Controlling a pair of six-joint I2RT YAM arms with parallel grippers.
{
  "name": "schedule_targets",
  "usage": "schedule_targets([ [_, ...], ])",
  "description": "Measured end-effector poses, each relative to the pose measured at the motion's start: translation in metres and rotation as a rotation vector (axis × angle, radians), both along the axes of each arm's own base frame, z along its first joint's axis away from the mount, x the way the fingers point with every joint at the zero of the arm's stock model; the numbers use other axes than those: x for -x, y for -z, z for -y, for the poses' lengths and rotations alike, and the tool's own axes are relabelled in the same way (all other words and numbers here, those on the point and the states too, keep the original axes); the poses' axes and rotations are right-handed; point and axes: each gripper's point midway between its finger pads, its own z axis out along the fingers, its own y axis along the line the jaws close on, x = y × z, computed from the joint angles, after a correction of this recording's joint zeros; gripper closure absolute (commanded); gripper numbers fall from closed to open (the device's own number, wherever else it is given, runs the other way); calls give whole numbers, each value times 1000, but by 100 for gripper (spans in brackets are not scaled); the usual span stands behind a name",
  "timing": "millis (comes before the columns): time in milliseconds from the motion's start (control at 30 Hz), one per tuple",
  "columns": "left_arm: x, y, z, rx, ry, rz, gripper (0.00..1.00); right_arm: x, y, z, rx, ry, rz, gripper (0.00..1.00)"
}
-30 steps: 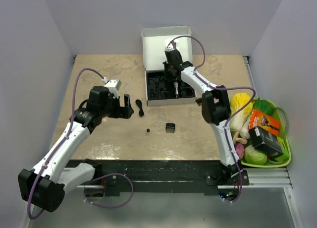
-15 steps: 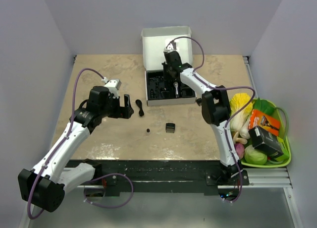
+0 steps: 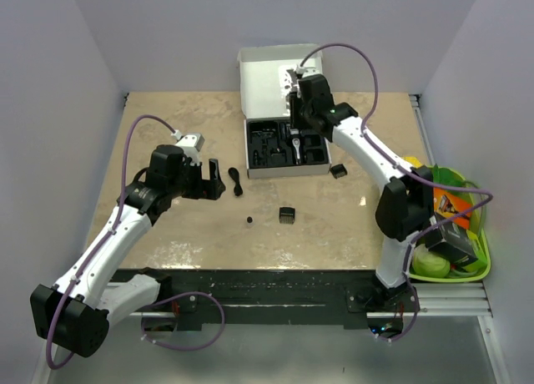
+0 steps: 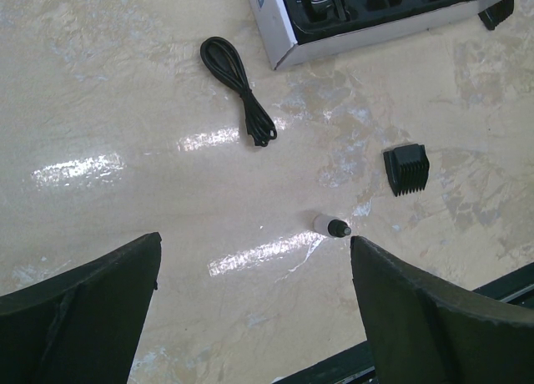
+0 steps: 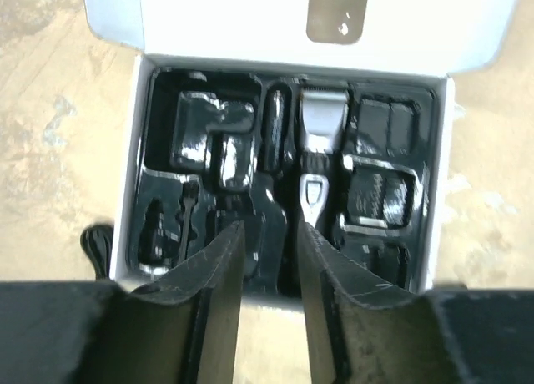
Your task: Sort the hair-cutting tools
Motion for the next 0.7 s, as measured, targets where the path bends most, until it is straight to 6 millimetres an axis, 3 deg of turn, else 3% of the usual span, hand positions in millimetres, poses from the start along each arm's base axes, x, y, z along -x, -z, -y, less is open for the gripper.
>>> schedule_targets([
  [133,0,-1,0,2,-2,2,1,38,1,6,39,7,-29,50],
  [167,1,-3,0,5,-2,7,1,60,14,1,75,-4,-67,48],
  [300,3,-11,-1,17,-2,37,0,118,48,-15,135,-32,-162,42],
  [433,8,-24,-2,35,0,80,1,174,71,-9,133,-16,-236,40],
  [600,14,-34,-2,53,10,113,1,202,76,26,33,134,-239,36],
  [700,18,-34,-3,56,11,114,1,210,85,33,-7,195,-248,34],
])
